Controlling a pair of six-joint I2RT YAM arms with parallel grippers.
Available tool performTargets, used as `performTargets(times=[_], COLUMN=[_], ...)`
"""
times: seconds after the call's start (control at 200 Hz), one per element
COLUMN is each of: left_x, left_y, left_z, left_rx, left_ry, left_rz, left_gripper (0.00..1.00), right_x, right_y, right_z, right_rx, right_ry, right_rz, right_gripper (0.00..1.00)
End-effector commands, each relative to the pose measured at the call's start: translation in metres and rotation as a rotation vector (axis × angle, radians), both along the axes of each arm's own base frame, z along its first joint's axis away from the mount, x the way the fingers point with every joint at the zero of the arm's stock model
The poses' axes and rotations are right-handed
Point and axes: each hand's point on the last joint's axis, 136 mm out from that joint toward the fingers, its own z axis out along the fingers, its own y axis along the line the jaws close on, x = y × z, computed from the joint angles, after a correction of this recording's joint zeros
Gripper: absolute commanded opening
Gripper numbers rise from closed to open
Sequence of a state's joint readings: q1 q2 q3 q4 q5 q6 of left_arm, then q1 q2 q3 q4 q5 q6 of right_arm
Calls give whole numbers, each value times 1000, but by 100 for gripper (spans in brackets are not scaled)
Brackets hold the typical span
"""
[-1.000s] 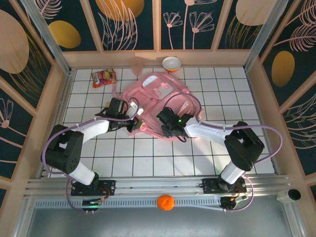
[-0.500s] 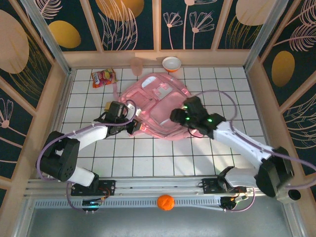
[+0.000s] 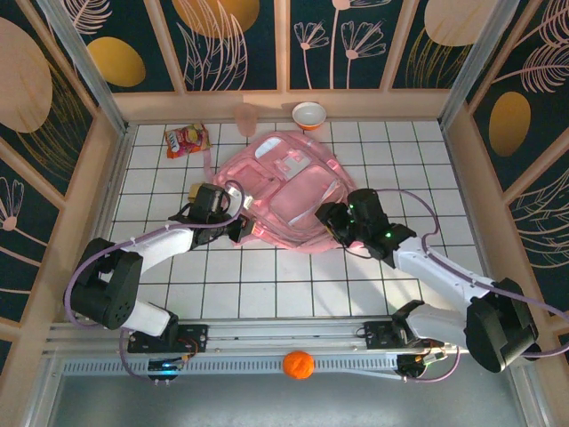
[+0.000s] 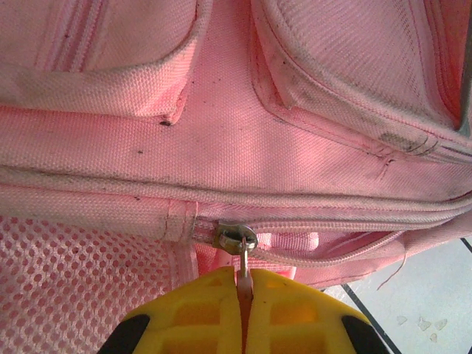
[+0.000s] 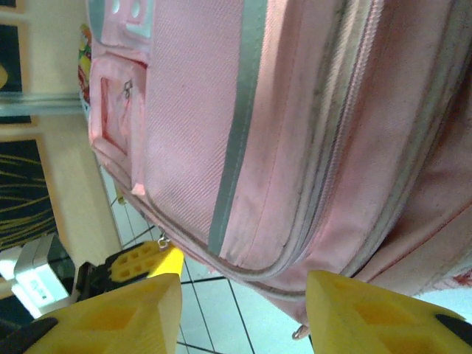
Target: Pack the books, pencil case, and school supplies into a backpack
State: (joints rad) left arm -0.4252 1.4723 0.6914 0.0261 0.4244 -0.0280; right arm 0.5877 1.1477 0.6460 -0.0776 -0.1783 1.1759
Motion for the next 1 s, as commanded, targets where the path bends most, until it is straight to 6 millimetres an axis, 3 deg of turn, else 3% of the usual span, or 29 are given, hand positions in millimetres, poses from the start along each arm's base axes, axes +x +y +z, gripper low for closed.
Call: performTargets(times=[0.0, 0.155, 0.33, 0.55, 0.716, 0.871, 0.996], left_x=[-1, -2, -6, -4, -3, 0, -10], left_y=[-1, -3, -3, 1, 2, 15, 5], left_z=[5, 4, -6, -10, -14, -25, -20], left_rx=[-3, 0, 20, 29, 45, 136, 93], left_ry=[-24, -26, -7, 6, 19, 29, 29], left_rz=[-13, -39, -65, -19, -21, 11, -60], left_gripper=[1, 2, 10, 13, 19, 2, 0], right_x=[10, 12, 18, 26, 28, 30, 32], right_y=[-10, -7, 7, 14, 11, 10, 13], right_z=[-7, -13, -15, -24, -41, -51, -54], right_rx=[10, 45, 105, 78, 16, -4, 6], right_ry=[21, 16, 5, 22, 59, 76, 78], right_rz=[-109, -116, -86, -64, -67, -69, -64], right_gripper=[54, 57, 51, 48, 46, 26, 18])
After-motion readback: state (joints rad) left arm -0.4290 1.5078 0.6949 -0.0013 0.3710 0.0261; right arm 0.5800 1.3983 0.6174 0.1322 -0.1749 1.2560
